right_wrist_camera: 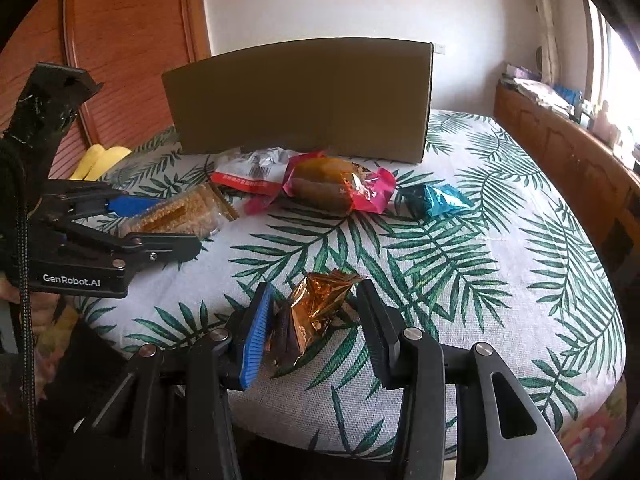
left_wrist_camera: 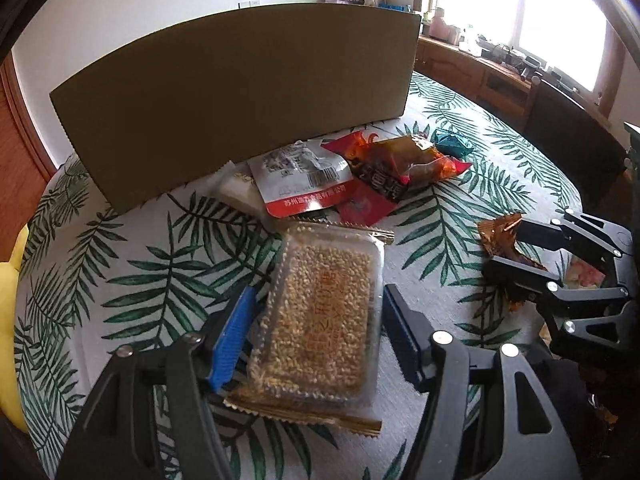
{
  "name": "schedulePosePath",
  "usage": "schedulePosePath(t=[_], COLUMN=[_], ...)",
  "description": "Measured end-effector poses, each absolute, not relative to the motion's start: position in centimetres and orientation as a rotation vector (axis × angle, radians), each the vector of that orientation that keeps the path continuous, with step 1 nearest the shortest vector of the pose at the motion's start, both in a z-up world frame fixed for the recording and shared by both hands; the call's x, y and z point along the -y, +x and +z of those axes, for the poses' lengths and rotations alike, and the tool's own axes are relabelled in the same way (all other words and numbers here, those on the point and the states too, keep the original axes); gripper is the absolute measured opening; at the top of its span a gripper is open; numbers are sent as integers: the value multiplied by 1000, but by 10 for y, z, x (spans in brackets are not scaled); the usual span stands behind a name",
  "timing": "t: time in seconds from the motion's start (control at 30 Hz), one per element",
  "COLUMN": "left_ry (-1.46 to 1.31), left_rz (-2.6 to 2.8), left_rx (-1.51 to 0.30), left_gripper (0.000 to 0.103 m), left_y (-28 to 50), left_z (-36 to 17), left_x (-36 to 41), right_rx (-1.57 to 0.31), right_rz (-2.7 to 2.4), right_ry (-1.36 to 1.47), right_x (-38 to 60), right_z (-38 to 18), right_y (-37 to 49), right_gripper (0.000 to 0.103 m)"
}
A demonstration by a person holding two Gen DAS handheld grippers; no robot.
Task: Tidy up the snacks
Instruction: 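Lower left tool onto clear sesame-bar packet while right tool approaches gold foil candy, then close left tool on sesame-bar packet while right tool grasps gold foil candy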
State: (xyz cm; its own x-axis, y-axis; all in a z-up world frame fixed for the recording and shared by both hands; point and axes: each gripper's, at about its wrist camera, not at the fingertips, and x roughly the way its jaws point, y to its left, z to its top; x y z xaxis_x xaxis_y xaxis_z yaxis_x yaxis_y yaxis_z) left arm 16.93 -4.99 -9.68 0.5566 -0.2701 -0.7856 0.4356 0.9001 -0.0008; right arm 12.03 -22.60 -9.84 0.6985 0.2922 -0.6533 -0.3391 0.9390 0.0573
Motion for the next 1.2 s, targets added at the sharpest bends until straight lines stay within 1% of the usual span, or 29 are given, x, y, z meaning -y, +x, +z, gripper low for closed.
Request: schedulePosePath(t=[0.03, 0.13, 0.37, 0.9, 1.0, 1.1, 1.13, 1.17, 1.2], left_ry=[200, 194, 173, 202, 212, 216, 218, 219, 221], left_rz=[-415, -412, -371, -409, -434, -447, -453, -459, -459], left_rx=[-887, -876, -859, -896, -904, -893, -886, -885, -884], left_gripper=[74, 76, 88, 90, 87, 72, 59, 52, 50], left_y=[170, 172, 171, 175, 178, 175, 173, 172, 171], left_z=[-98, -99, -102, -99, -98, -95, -94, -93, -93], left_x=[50, 49, 44, 40, 44, 46, 46, 47, 48], right_rx=[-715, -713, -711, -712, -713, -718, -720, -722, -724], right_rz=[352, 352, 350, 351, 352, 357, 359, 360, 357], right_ry=[-68, -65, -69, -70, -64, -57, -57, -58, -62], right_x=[226, 226, 226, 226, 226, 227, 228, 228, 229], right_z=[-98, -98, -99, -99, -99, -98, -98, -98, -97], right_y=[120, 120, 120, 120, 120, 120, 120, 120, 121], right_gripper=[44, 44, 44, 44, 44, 44, 44, 42, 40])
